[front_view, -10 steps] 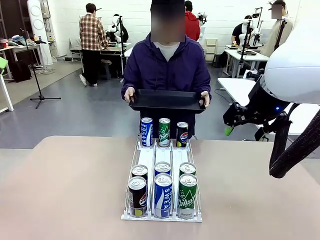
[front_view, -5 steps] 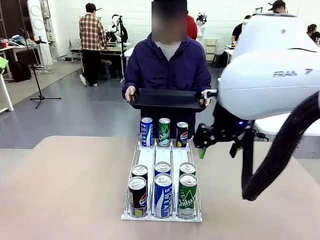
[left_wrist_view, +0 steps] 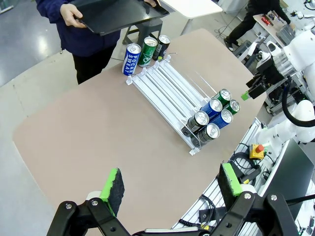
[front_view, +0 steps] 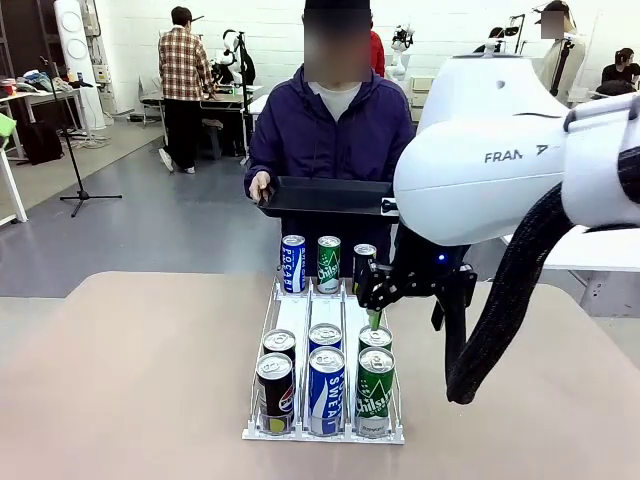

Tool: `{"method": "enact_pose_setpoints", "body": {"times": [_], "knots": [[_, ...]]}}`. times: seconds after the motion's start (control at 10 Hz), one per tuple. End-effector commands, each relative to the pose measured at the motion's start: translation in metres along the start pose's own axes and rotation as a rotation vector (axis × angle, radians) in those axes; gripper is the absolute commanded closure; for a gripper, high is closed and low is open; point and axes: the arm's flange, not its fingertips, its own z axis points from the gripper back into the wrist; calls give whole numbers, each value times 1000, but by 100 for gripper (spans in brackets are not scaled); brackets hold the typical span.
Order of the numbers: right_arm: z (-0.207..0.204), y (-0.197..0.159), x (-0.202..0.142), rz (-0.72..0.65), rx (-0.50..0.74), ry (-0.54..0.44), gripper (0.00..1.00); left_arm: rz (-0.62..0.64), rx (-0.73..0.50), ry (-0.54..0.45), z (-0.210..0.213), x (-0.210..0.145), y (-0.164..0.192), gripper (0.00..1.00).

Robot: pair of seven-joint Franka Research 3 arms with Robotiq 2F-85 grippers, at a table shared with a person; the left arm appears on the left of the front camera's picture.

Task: Retrieve and hand over the desired beverage to the person.
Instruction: Pick up a can of the same type that the person held from the Automatic Can Dispenser.

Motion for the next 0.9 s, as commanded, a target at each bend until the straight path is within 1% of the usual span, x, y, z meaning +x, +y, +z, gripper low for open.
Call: {"method": "enact_pose_setpoints", "body": {"times": [0.0, 0.1, 0.2, 0.6, 0.8], "knots": [[-10, 22, 7, -99, -20, -3, 0, -20, -21, -12, 2, 0, 1, 0], [-13, 28, 7, -144, -29, 4, 0, -20, -21, -12, 2, 0, 1, 0], [-7, 5, 2, -37, 1, 10, 0, -20, -21, -12, 2, 0, 1, 0], [-7, 5, 2, -37, 1, 10, 0, -20, -21, -12, 2, 0, 1, 0], [-14, 9, 1, -64, -4, 27, 0, -20, -21, -12, 2, 0, 1, 0]]}}
